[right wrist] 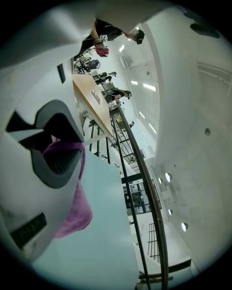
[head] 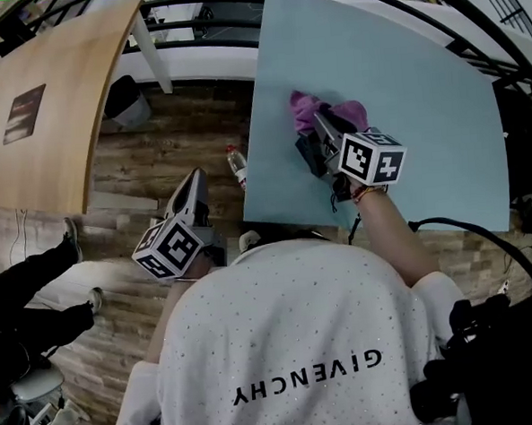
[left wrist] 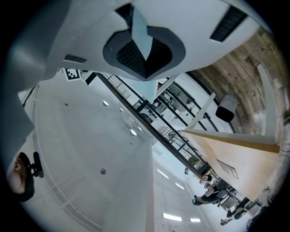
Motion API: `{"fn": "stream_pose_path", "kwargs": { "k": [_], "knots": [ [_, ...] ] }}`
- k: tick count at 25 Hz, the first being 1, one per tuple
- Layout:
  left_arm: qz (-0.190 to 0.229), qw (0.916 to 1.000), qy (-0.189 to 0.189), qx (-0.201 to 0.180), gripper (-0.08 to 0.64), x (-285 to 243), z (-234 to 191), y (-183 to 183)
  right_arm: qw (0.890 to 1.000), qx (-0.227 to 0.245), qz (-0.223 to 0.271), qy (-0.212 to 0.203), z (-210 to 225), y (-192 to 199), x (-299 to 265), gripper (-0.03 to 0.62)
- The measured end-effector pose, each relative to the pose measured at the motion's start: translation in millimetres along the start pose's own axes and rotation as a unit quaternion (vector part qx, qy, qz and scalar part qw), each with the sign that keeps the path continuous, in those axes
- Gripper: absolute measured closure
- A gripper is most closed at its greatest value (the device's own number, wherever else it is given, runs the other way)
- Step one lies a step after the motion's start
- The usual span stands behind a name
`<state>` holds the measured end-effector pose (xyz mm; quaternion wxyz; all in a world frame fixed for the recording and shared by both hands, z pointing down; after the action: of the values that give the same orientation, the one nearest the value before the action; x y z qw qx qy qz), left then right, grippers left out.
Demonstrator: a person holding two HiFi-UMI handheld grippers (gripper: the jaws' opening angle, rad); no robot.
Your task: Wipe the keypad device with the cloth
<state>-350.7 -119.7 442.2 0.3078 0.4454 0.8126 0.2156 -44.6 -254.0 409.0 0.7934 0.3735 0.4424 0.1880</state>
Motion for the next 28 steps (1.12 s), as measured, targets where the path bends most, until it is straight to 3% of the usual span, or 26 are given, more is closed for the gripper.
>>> {"fn": "stream_pose_path", "kwargs": {
  "k": [8, 11, 13, 14, 16, 19, 22, 28],
  "knots": [
    [-0.018, 0.9995, 0.022, 0.012, 0.560, -16, 3, 9, 0.997, 0.069, -0.033, -0.023, -35, 13, 0, 0.541],
    [-0.015, 0.9992, 0.037, 0.003, 0.560, -20, 4, 7, 0.992, 0.077, -0.025, -0.095, -53, 5, 2, 0.545],
    [-0.011, 0.9988, 0.046, 0.007, 0.560, -22, 4, 7, 0.982, 0.108, -0.018, -0.152, -70, 3, 6, 0.545],
    [-0.010, 0.9987, 0.048, 0.012, 0.560, -23, 3, 7, 0.978, 0.131, -0.026, -0.160, -74, 6, 6, 0.545],
    [-0.011, 0.9986, 0.049, 0.018, 0.560, -28, 2, 8, 0.973, 0.175, -0.051, -0.141, -71, 17, 5, 0.546],
    [-0.026, 0.9987, 0.043, 0.006, 0.560, -36, 5, 11, 0.971, 0.202, -0.063, -0.112, -57, 30, 7, 0.545],
    [-0.040, 0.9984, 0.041, 0.000, 0.560, -41, 10, 17, 0.972, 0.208, -0.057, -0.092, -44, 38, 15, 0.545],
    [-0.041, 0.9984, 0.039, 0.000, 0.560, -43, 24, 28, 0.977, 0.185, -0.061, -0.091, -23, 60, 29, 0.545]
  ]
}}
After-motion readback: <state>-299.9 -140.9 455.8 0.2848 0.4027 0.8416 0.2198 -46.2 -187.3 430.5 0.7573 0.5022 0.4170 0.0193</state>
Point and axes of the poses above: the fingertips, and each gripper's own axes: x backward along the fingers, z to its right, y out of its underside, the point moved 8 cm from there along x, backward along the fingers, and after that the axes turned 6 degrees about -z, right-handed, at the moved point
